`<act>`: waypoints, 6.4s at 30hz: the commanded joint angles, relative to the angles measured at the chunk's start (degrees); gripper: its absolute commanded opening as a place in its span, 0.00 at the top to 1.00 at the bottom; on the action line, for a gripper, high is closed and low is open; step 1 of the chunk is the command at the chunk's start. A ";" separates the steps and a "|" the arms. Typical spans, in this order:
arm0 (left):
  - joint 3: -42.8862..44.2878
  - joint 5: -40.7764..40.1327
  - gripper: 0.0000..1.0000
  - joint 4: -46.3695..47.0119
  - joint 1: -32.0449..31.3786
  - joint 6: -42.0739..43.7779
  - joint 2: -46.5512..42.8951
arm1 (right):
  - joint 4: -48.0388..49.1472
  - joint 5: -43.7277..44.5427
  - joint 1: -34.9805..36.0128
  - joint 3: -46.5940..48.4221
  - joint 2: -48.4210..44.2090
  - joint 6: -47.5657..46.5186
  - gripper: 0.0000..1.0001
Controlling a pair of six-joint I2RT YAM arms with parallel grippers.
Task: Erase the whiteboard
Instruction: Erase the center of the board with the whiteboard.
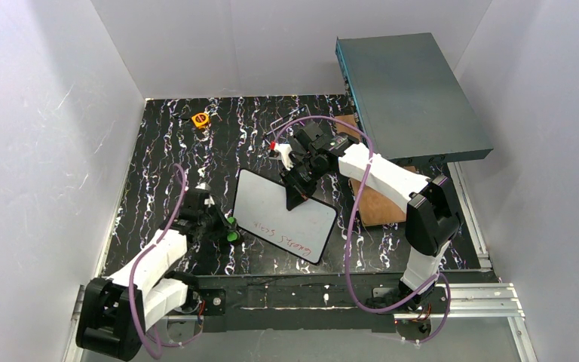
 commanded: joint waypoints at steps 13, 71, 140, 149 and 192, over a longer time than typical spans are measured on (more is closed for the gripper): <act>2.33 4.10 1.00 -2.60 -2.12 0.05 -0.38 | -0.08 -4.94 0.75 0.67 -1.75 -0.04 0.99; 5.31 -7.11 1.00 6.17 -22.61 6.25 7.22 | 0.54 -5.45 0.93 -0.49 -2.07 -0.48 0.99; -2.48 -10.97 1.00 5.11 -16.95 3.11 -15.38 | -1.25 -7.10 1.69 -1.13 -2.68 -5.25 0.99; -7.13 -4.74 1.00 16.15 -16.70 4.58 -13.91 | -1.04 -9.62 2.13 -1.17 -2.19 -5.61 0.99; -9.36 -17.95 1.00 38.63 -33.82 11.55 4.22 | -1.66 -11.92 2.28 1.52 -1.49 -3.91 0.99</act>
